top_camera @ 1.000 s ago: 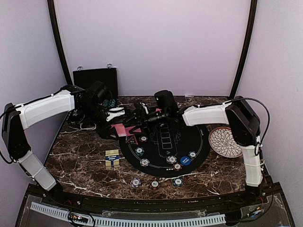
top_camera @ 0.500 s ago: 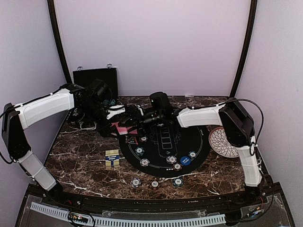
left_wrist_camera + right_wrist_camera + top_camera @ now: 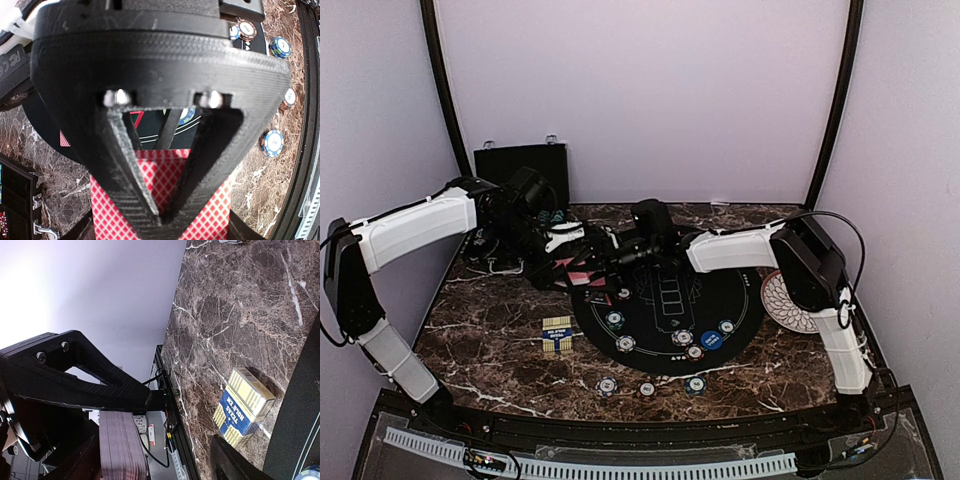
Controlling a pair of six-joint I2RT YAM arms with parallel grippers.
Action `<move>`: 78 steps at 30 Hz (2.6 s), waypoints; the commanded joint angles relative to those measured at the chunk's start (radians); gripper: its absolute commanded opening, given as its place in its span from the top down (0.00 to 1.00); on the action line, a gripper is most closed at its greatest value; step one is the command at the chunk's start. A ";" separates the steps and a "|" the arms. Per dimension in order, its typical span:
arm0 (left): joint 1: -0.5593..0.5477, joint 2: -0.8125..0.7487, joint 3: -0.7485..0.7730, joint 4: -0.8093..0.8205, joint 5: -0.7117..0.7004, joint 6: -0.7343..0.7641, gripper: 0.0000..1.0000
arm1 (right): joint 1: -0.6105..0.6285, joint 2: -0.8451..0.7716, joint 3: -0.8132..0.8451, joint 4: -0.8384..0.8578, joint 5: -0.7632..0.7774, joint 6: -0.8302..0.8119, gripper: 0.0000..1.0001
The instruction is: Distribute texas hold em gaming equipment
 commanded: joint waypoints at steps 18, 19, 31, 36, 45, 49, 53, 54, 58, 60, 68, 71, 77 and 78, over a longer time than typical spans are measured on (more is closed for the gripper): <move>0.005 -0.016 0.025 -0.009 0.023 -0.004 1.00 | -0.032 -0.121 -0.117 0.048 -0.014 0.000 0.49; 0.005 -0.014 0.026 -0.009 0.023 -0.004 1.00 | -0.032 -0.128 -0.118 0.047 -0.014 0.000 0.52; 0.006 -0.007 0.020 -0.011 0.014 0.001 1.00 | -0.032 -0.166 -0.117 0.010 -0.012 -0.009 0.69; 0.005 -0.006 0.024 -0.009 0.014 0.001 1.00 | -0.032 -0.174 -0.115 -0.013 -0.015 -0.021 0.80; 0.005 -0.004 0.022 -0.015 0.014 0.003 1.00 | -0.038 -0.188 -0.109 -0.081 -0.018 -0.058 0.90; 0.006 -0.006 0.022 -0.017 0.017 0.001 1.00 | -0.045 -0.197 -0.116 -0.085 -0.019 -0.056 0.93; 0.005 -0.006 0.018 -0.018 0.013 0.001 1.00 | -0.047 -0.205 -0.108 -0.107 -0.015 -0.071 0.97; 0.005 -0.006 0.018 -0.018 0.012 0.001 1.00 | -0.048 -0.208 -0.107 -0.116 -0.015 -0.076 0.98; 0.006 -0.006 0.017 -0.019 0.013 0.001 1.00 | -0.066 -0.231 -0.123 -0.144 -0.010 -0.094 1.00; 0.005 -0.004 0.017 -0.019 0.013 0.001 1.00 | -0.082 -0.245 -0.142 -0.147 -0.009 -0.098 1.00; 0.005 -0.005 0.014 -0.021 0.008 0.004 1.00 | -0.165 -0.327 -0.288 -0.160 -0.014 -0.122 1.00; 0.005 -0.007 0.012 -0.025 0.009 0.006 1.00 | -0.206 -0.365 -0.361 -0.189 -0.013 -0.156 1.00; 0.006 -0.004 0.015 -0.027 0.010 0.009 1.00 | -0.312 -0.408 -0.468 -0.324 0.011 -0.282 1.00; 0.006 -0.003 0.015 -0.027 0.011 0.009 1.00 | -0.329 -0.410 -0.478 -0.349 0.019 -0.317 1.00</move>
